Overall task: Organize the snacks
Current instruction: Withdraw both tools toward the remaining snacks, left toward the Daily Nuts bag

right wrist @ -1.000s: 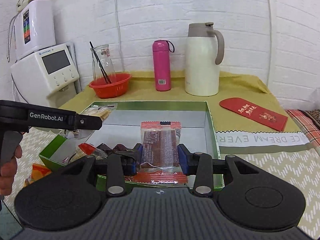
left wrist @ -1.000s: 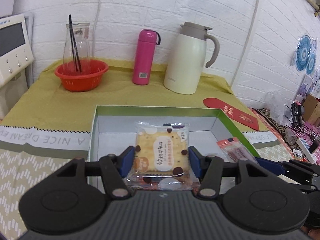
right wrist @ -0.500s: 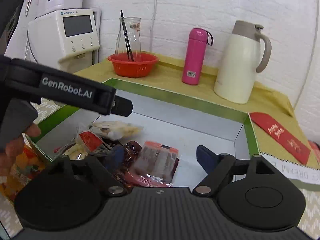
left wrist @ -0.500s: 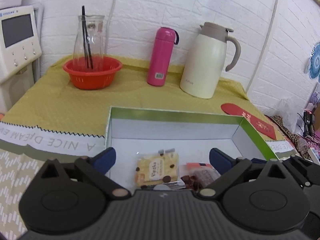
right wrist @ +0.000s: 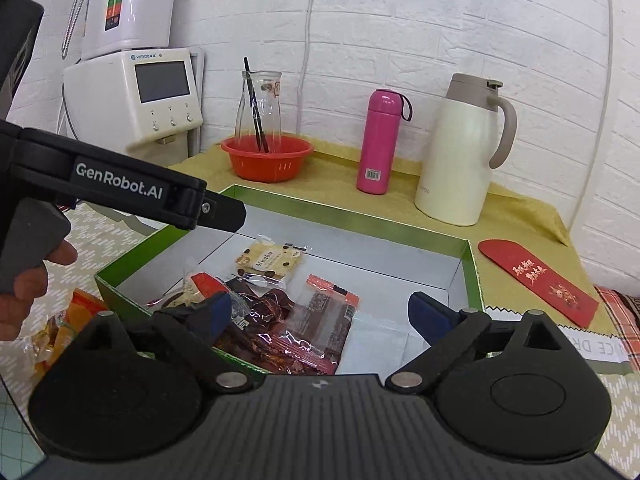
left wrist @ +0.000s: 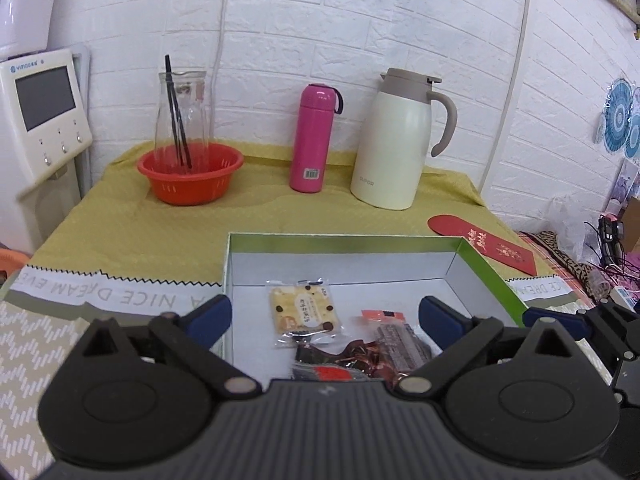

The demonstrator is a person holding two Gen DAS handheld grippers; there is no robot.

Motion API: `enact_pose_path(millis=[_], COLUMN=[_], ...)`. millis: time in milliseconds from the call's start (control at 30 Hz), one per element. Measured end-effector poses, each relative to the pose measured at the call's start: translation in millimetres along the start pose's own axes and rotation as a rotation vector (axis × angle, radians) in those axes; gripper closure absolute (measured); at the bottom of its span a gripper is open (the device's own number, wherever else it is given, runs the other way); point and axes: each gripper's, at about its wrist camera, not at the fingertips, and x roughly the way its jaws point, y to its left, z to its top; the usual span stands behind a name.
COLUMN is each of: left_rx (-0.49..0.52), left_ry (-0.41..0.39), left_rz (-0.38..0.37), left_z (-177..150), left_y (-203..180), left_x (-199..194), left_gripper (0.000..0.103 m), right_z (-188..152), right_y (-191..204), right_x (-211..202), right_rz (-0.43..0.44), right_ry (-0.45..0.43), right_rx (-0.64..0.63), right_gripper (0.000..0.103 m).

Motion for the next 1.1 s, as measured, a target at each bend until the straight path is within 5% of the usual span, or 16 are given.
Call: enact_pose_path(millis=[367,733,1100], left_rx=[0.07,0.181,0.079], left_ry=[-0.021,-0.088,0.038], left_rz=[-0.051,-0.12,-0.119], left_z=[-27,-88,-153], left_y=[-30,-65,-51], left_x=[-69,-149,-132], left_gripper=[0.004,0.004,0.004], right_z=[-17,-76,-134], right_y=[12,18,8], right_x=[-68,-134,-130], right_rz=[0.001,-0.011,-0.077], right_ry=[-0.076,-0.11,0.027], right_rx=[0.01,0.036,0.205], right_gripper=[0.0,0.0,0.0])
